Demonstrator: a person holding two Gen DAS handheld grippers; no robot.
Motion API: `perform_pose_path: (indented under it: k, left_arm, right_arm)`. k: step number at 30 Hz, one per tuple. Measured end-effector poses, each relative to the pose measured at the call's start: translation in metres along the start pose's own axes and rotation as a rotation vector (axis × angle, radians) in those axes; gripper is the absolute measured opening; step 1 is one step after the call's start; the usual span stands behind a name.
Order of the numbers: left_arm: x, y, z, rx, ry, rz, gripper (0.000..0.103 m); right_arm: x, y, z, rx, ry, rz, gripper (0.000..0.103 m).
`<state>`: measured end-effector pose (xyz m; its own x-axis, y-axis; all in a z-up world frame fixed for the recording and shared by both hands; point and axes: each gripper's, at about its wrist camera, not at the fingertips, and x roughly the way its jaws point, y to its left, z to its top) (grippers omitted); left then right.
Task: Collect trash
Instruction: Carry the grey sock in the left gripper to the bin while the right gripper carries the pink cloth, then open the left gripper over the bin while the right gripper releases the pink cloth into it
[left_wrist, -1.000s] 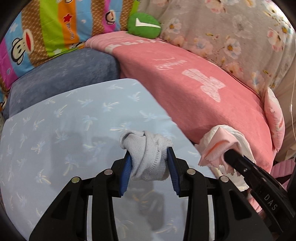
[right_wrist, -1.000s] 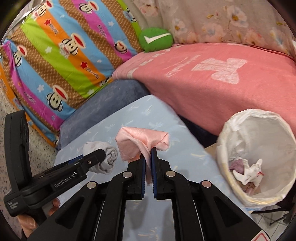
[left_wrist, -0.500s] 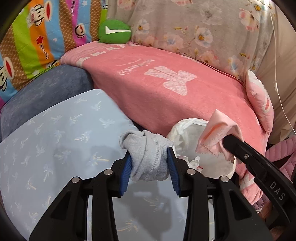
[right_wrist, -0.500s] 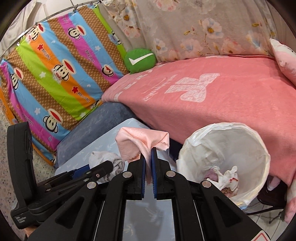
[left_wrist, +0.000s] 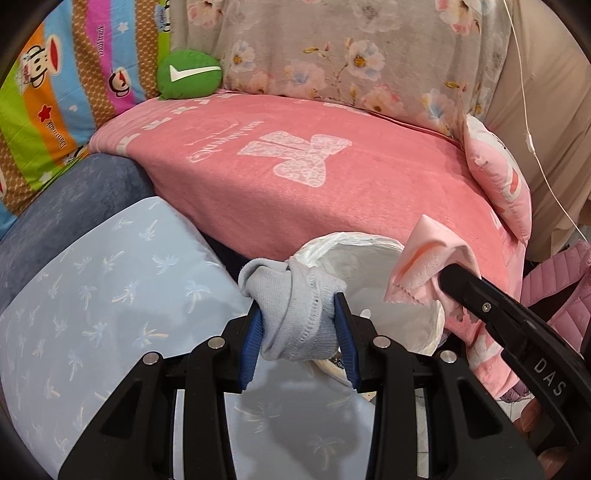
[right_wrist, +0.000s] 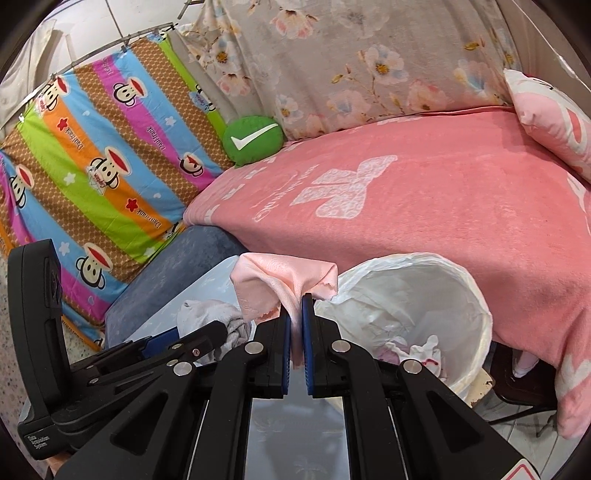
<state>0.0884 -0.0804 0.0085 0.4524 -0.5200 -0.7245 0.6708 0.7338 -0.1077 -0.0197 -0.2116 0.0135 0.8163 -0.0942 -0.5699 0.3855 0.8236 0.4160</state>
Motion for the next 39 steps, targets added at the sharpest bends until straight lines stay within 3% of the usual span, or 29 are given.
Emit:
perform_pose_path:
  k: [15,27,31,36,39]
  left_arm:
    - [0.018,-0.044,0.007,0.078,0.035,-0.034,0.037]
    - [0.025,-0.06,0.01,0.125,0.021,-0.024,0.042]
    - [0.027,-0.061,0.01,0.128,0.008,-0.012,0.051]
    - [0.022,-0.058,0.014,0.123,-0.029,0.007,0.074]
    - [0.022,-0.052,0.015,0.114,-0.041,0.028,0.078]
  right_arm:
    - [-0.015,-0.051,0.011,0.058,-0.02,-0.036,0.008]
    - [-0.013,-0.066,0.013,0.077,-0.016,-0.048,0.008]
    - [-0.011,-0.065,0.014,0.072,-0.014,-0.053,0.008]
    - [-0.007,-0.062,0.017,0.057,-0.011,-0.062,0.009]
    - [-0.005,-0.06,0.019,0.052,-0.013,-0.07,0.014]
